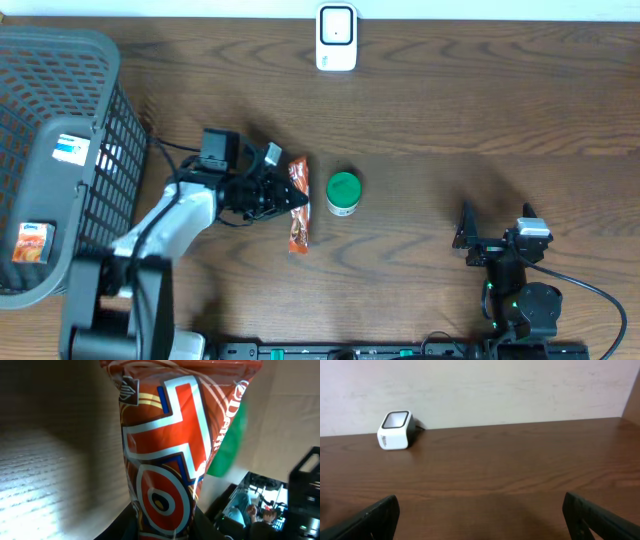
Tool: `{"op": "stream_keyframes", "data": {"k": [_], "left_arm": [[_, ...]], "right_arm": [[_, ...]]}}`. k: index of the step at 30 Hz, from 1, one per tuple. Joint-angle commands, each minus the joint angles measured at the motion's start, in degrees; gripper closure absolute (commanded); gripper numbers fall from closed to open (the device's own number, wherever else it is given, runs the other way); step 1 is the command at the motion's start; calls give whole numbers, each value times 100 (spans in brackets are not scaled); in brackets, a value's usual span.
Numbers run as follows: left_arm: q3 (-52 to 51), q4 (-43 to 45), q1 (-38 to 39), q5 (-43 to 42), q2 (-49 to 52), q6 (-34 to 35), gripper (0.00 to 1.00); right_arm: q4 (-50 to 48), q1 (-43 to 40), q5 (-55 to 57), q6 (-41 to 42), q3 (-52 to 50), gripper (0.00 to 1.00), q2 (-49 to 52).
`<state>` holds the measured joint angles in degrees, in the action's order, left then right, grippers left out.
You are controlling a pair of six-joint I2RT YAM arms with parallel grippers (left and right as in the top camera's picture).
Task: Scan the item barcode
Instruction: 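Place the TOP bar on the table beside the jar, release, then reach the left gripper into the basket toward the orange Kleenex pack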
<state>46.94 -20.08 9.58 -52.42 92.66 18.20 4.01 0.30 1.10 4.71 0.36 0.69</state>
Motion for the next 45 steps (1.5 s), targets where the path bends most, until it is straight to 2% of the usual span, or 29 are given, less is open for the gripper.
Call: {"op": "stream_keyframes", "data": {"k": [1,6,8,10,13,14,15,20,23,27,29,31,36,38,40,42,45], "left_arm": [[-33,166,118,-90,557,-7,74],[-33,313,203,-87,966,-9,73],[-33,330,201,-17,1001,-9,63],[-33,330,201,240,988,-7,62],[-31,378,201,348,986,-7,36],[-22,391,201,354,949,-7,14],[-20,393,201,367,896,-7,9],[-15,66,304,1071,-133,15,8],[144,-575,378,2011,-1364,44,8],[520,-1233,378,2804,-2653,55,8],[1113,-1687,356,3742,-3615,57,7],[1650,-1998,273,4385,-3945,57,7],[3364,-2924,-354,5268,-3906,48,7],[4487,-3497,-1010,5355,-3536,35,7],[5128,-3864,-1491,5357,-3241,35,7],[5685,-4273,-2044,5357,-2907,66,7],[6168,-4876,-3062,5359,-2400,459,7]], "right_arm": [[17,55,33,-72,-4,1,-31],[17,55,33,-72,-4,1,-31],[17,55,33,-72,-4,1,-31],[17,55,33,-72,-4,1,-31],[17,55,33,-72,-4,1,-31],[17,55,33,-72,-4,1,-31],[17,55,33,-72,-4,1,-31],[17,55,33,-72,-4,1,-31],[17,55,33,-72,-4,1,-31],[17,55,33,-72,-4,1,-31],[17,55,33,-72,-4,1,-31],[17,55,33,-72,-4,1,-31],[17,55,33,-72,-4,1,-31],[17,55,33,-72,-4,1,-31],[17,55,31,-72,-4,1,-31],[17,55,33,-72,-4,1,-31],[17,55,33,-72,-4,1,-31]]}}
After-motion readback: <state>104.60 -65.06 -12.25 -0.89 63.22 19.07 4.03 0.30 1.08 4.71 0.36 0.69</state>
